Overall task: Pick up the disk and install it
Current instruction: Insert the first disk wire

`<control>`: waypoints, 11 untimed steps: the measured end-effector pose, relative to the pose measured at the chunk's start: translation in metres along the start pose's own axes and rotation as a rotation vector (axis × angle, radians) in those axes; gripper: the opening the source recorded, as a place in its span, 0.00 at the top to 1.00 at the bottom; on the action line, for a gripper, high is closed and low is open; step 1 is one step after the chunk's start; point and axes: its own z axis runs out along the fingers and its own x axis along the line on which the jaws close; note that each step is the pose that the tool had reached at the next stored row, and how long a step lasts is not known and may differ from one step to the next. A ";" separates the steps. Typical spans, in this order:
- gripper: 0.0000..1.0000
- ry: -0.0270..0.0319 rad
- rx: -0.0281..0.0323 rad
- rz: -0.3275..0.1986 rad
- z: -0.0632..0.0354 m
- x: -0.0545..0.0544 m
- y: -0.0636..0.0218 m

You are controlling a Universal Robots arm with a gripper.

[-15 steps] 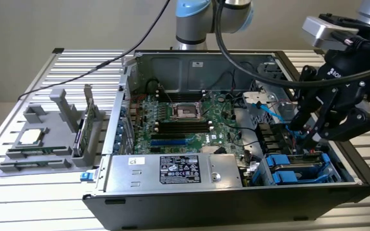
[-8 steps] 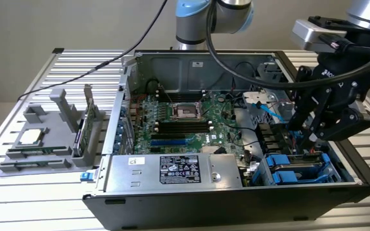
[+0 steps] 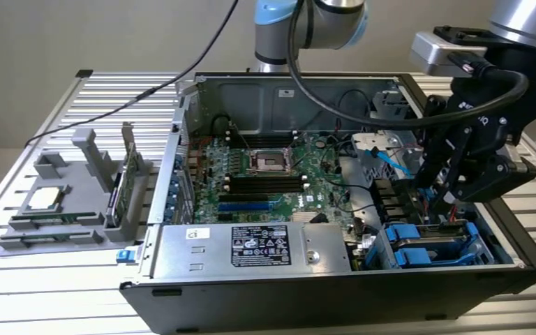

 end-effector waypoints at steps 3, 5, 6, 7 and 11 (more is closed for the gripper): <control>0.51 0.0004 0.0008 -0.002 0.0007 0.000 0.0003; 0.51 0.0007 0.0012 -0.005 0.0015 0.000 0.0002; 0.51 0.0009 0.0014 -0.007 0.0019 0.000 0.0002; 0.51 0.0010 0.0016 -0.008 0.0024 0.000 0.0001; 0.51 0.0018 0.0025 -0.014 0.0042 0.001 -0.0001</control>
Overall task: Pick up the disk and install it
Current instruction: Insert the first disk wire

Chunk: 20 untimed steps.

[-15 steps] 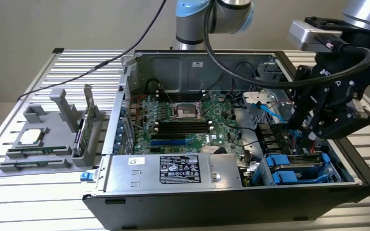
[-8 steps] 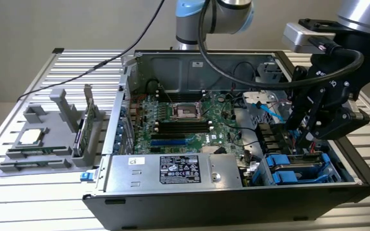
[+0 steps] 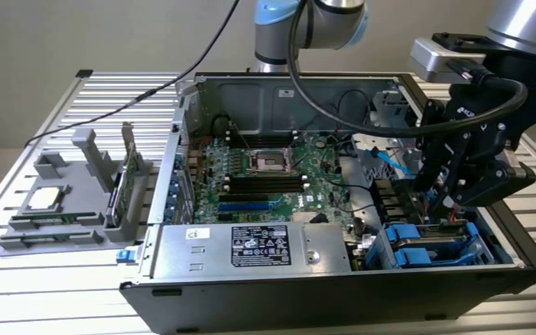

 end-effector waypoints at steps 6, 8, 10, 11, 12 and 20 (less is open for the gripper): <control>0.51 0.0028 0.0013 -0.009 0.0018 0.000 -0.0002; 0.51 0.0050 0.0018 -0.012 0.0023 0.000 -0.0002; 0.51 0.0076 0.0024 -0.016 0.0027 0.000 -0.0003; 0.51 0.0088 0.0028 -0.019 0.0029 0.000 -0.0003; 0.51 0.0098 0.0031 -0.021 0.0030 0.000 -0.0004; 0.51 0.0158 0.0063 -0.043 0.0040 0.000 -0.0013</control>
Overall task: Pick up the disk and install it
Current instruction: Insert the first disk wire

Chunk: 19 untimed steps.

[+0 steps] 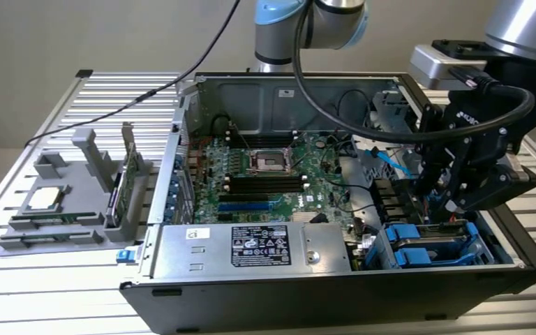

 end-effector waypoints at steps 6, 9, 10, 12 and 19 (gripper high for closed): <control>0.51 0.0052 0.0020 -0.014 0.0006 0.000 -0.0003; 0.51 0.0079 0.0030 -0.020 0.0008 0.000 -0.0003; 0.54 0.0088 0.0033 -0.022 0.0009 0.000 -0.0003; 0.54 0.0104 0.0039 -0.027 0.0010 0.000 -0.0003; 0.89 0.0243 0.0059 -0.055 0.0011 0.000 -0.0003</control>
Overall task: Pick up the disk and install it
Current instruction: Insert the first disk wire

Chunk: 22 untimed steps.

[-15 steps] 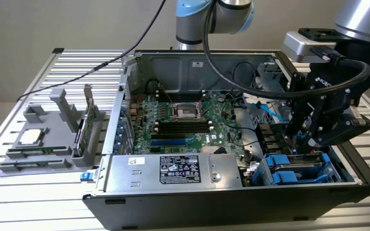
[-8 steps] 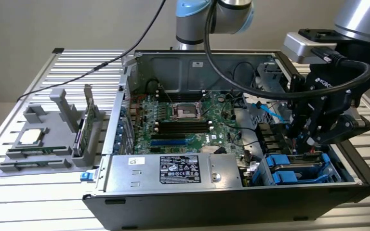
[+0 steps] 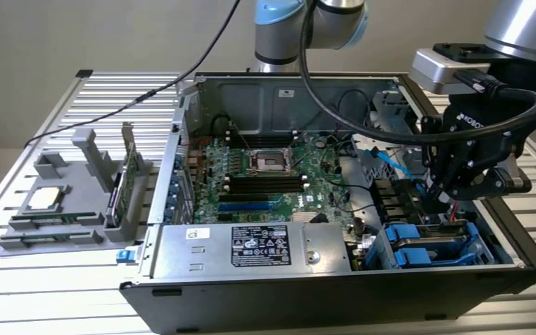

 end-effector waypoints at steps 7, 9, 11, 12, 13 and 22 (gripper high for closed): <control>0.76 -0.0003 0.0015 -0.008 -0.0014 -0.008 -0.0006; 0.76 -0.0003 0.0018 -0.010 -0.0018 -0.010 -0.0008; 0.76 -0.0004 0.0018 -0.010 -0.0018 -0.010 -0.0008; 0.76 -0.0005 0.0018 -0.010 -0.0018 -0.010 -0.0008; 0.76 -0.0005 0.0016 -0.010 -0.0021 -0.010 -0.0008; 0.76 -0.0006 -0.0028 -0.012 -0.0031 -0.009 -0.0055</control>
